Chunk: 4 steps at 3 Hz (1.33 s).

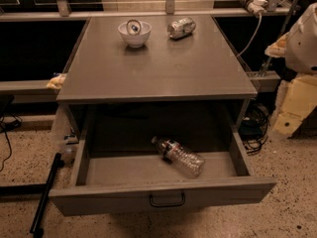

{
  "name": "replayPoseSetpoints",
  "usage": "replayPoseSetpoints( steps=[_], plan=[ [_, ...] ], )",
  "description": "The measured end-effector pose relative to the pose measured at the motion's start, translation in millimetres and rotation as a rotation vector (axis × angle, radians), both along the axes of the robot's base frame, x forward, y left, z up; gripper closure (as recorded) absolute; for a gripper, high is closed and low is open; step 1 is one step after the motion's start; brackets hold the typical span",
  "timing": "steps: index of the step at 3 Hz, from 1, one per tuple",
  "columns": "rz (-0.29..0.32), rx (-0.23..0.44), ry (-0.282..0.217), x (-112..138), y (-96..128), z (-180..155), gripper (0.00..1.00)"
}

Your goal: Pick water bottle from top drawer and place on counter

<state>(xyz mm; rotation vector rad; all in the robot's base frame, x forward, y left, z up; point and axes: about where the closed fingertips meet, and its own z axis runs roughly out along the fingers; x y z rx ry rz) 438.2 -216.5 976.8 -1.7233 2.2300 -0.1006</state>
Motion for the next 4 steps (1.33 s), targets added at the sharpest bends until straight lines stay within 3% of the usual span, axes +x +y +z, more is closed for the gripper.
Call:
replayPoseSetpoints(
  steps=[1,2,4],
  plan=[
    [0.000,0.000,0.000,0.0,0.0,0.0,0.00],
    [-0.005,0.003,-0.015,1.3,0.5,-0.3,0.19],
    [-0.104,0.161,-0.033,21.0,9.0,-81.7,0.66]
  ],
)
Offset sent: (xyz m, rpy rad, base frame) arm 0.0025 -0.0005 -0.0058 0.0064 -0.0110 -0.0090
